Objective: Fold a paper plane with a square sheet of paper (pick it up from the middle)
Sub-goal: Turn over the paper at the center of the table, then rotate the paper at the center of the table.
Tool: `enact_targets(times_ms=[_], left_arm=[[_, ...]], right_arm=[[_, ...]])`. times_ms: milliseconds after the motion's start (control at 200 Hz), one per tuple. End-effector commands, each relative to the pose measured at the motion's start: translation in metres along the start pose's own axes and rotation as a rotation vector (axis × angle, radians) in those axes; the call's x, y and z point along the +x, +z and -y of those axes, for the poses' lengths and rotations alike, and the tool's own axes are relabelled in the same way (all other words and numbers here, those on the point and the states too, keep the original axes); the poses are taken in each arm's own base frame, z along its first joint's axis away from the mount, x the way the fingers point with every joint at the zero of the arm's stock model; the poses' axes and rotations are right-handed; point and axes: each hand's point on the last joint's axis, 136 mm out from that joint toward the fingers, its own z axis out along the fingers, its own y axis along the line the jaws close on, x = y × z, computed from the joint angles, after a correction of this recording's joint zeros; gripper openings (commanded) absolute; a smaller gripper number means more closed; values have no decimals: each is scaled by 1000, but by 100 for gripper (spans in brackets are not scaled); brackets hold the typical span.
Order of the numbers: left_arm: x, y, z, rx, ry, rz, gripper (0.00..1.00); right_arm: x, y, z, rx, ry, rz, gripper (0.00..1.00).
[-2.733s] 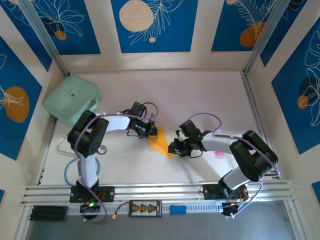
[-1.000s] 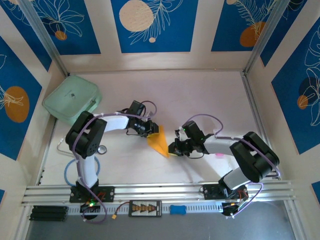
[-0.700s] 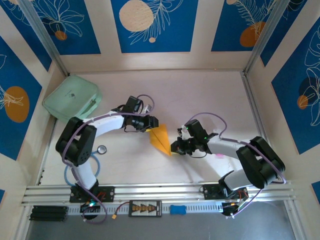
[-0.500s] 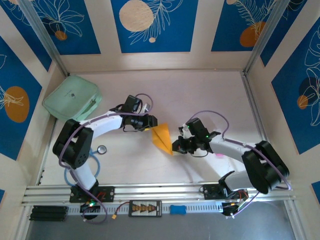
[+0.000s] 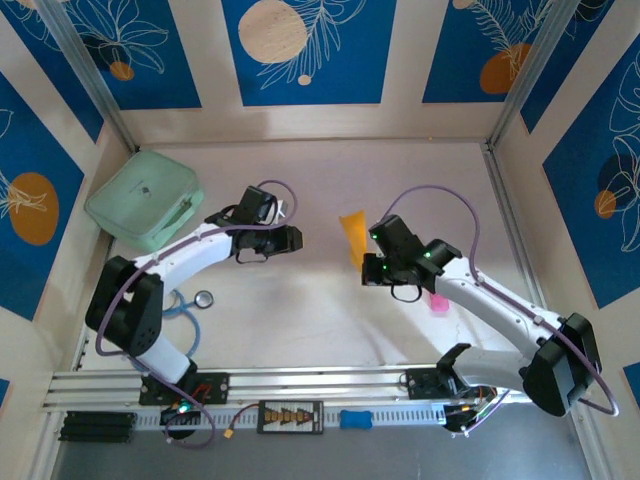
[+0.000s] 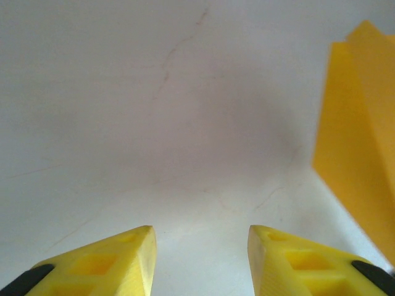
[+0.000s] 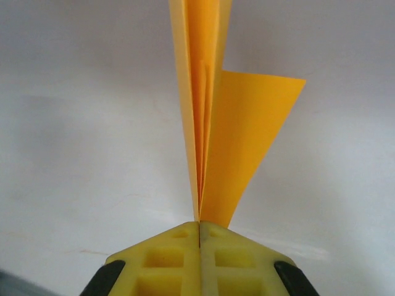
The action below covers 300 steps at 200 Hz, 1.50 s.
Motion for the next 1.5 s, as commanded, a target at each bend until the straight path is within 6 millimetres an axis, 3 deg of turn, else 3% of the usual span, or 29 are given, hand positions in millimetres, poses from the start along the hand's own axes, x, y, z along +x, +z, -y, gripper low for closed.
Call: enact_targets(times_ms=[0,210,415,575,710,885,1045,1250,1295,1495], left_arm=[[-8,-16,-8,-74,16,44,45],[-13,-32,-34,-172,-55,95,48],[-21,-56,-66,-203,-181,158,48],[-25,-67,-74,-175,-228,179,49],[-26,-68,-75,-160,-240,180,49],[-26,-65,-68,-116,-227,168,49],[-26,-57,-59,-48,-223,151,49],[-25,-42,-39,86,-216,112,42],[-23,-39,-36,104,-216,100,40],[-15,-26,-28,145,-217,49,32]], right_arm=[[1,-14,48,354,-75,-5,1],[1,-2,48,577,-203,-19,1],[19,38,11,621,-385,-89,2],[37,71,-24,622,-516,-158,7],[47,89,-62,511,-549,-180,14],[47,83,-100,229,-470,-159,32],[34,69,-100,-42,-295,-112,31],[15,73,-78,-368,-22,-129,13],[12,75,-74,-405,21,-141,9],[6,96,-63,-430,84,-193,7]])
